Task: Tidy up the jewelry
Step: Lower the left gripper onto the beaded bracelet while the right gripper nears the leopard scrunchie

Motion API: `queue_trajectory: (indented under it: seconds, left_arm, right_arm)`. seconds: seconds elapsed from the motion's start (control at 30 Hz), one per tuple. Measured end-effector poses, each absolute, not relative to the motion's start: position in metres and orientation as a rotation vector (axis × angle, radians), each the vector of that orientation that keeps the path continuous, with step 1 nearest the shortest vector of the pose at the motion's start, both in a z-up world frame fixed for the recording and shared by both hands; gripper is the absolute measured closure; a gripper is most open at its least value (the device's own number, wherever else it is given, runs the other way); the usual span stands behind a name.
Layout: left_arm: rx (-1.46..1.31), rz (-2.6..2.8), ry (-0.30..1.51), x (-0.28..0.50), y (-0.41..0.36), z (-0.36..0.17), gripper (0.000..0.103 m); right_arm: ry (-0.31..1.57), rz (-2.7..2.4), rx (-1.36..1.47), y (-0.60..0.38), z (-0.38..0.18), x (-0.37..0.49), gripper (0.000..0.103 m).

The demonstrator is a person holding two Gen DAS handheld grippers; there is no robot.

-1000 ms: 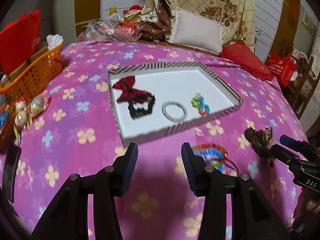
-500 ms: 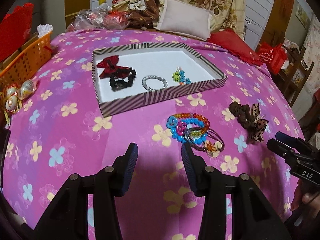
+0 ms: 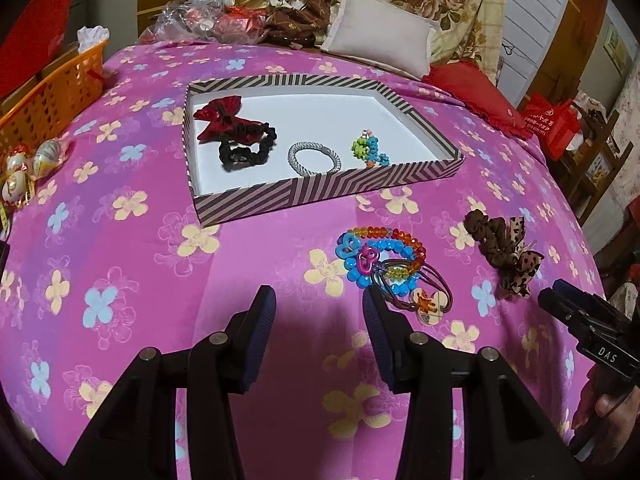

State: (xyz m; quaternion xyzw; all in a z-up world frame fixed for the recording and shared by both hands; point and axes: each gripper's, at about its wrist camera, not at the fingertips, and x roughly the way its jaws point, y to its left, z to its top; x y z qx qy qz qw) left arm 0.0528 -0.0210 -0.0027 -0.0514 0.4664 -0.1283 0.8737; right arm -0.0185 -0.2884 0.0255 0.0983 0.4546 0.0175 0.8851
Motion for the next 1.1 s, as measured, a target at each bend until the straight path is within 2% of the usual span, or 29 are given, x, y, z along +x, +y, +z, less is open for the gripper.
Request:
queue_trajectory:
  seconds: [0.5, 1.1]
  left_arm:
    - [-0.142, -0.300, 0.998, 0.072, -0.033, -0.004, 0.063]
    - [-0.249, -0.330, 1.141, 0.128, -0.051, -0.030, 0.063]
  right_arm:
    - [0.951, 0.031, 0.223, -0.295, 0.023, -0.017, 0.030]
    - [0.955, 0.027, 0.258, -0.301, 0.014, 0.004, 0.030]
